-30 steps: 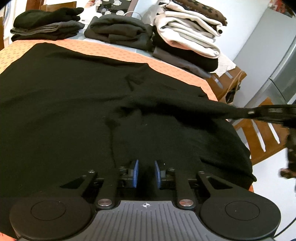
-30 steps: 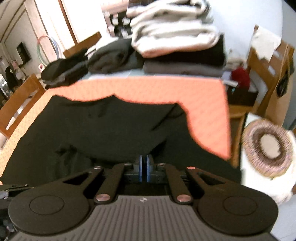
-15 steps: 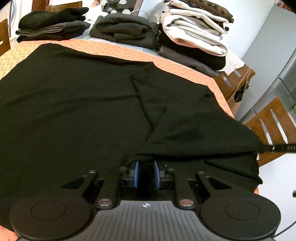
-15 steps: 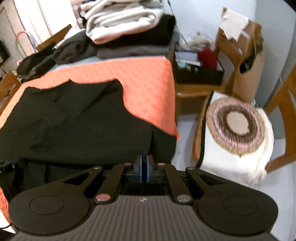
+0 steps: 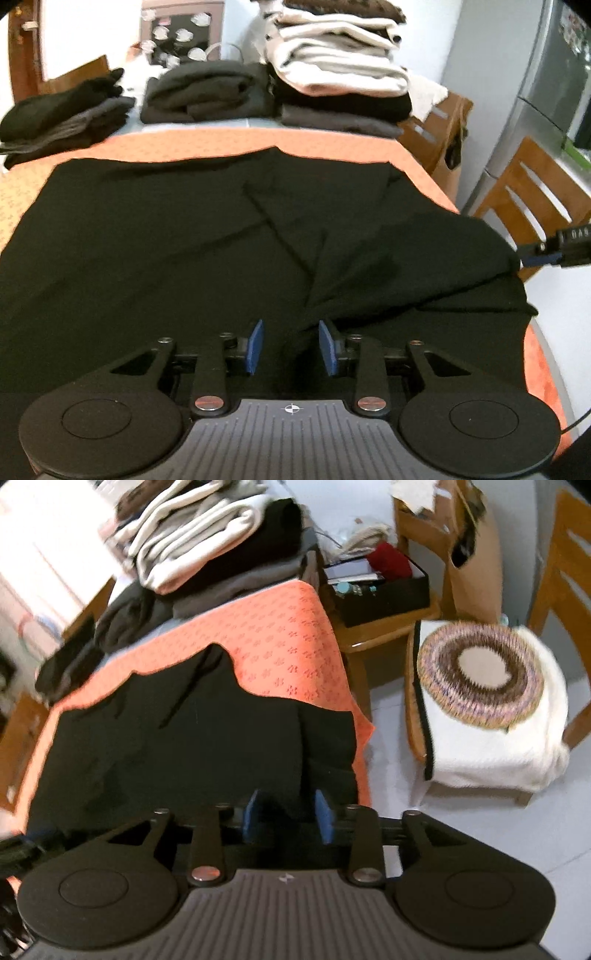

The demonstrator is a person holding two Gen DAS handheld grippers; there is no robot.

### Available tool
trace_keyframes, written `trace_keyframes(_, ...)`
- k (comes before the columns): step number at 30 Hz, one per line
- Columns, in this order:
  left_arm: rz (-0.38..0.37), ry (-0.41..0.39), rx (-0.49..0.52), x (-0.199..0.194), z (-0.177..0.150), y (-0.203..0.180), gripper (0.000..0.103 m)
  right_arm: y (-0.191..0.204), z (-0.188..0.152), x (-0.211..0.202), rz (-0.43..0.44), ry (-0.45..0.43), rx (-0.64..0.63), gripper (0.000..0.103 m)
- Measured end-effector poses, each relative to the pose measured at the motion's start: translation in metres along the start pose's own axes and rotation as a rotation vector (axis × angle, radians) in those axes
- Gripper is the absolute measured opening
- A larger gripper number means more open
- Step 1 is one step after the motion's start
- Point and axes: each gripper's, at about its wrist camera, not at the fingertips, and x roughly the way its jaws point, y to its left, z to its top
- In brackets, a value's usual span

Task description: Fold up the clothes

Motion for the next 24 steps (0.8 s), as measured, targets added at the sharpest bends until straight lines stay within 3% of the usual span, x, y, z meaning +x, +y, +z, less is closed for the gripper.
trace_keyframes(1, -0.004, 0.005, 0.011, 0.003, -0.001, 0.001, 0.031, 0.000, 0.000, 0.002, 0.001, -0.001, 0.007, 0.041)
trace_keyframes(2, -0.002, 0.001, 0.023, 0.003, -0.002, -0.001, 0.010, 0.000, 0.000, 0.003, 0.002, -0.002, 0.010, 0.039)
trace_keyframes(3, 0.001, -0.004, 0.033, 0.003, -0.003, -0.002, 0.005, 0.000, 0.001, 0.001, 0.002, -0.006, 0.009, 0.036)
trace_keyframes(4, 0.015, -0.022, 0.037, -0.001, -0.004, -0.005, 0.005, 0.001, 0.001, 0.000, 0.001, -0.010, 0.008, 0.018)
trace_keyframes(5, 0.027, -0.042, 0.038, -0.006, -0.004, -0.007, 0.005, 0.001, 0.001, -0.002, 0.001, -0.013, 0.007, 0.006)
trace_keyframes(9, 0.035, -0.085, 0.055, -0.026, -0.008, -0.017, 0.005, 0.003, 0.002, -0.009, -0.001, -0.028, 0.002, 0.005)
trace_keyframes(15, 0.044, -0.007, 0.123, -0.017, -0.027, -0.030, 0.006, -0.003, 0.000, 0.002, -0.016, 0.057, -0.046, 0.010)
trace_keyframes(16, 0.045, 0.001, 0.123, -0.017, -0.029, -0.031, 0.007, -0.004, 0.000, 0.003, -0.013, 0.063, -0.052, 0.012)
trace_keyframes(19, 0.040, 0.007, 0.115, -0.020, -0.033, -0.030, 0.008, -0.004, 0.005, 0.001, 0.007, 0.029, -0.061, 0.031)
trace_keyframes(24, 0.061, 0.005, 0.132, -0.024, -0.039, -0.034, 0.009, -0.014, 0.023, 0.009, 0.057, -0.003, -0.038, 0.033)
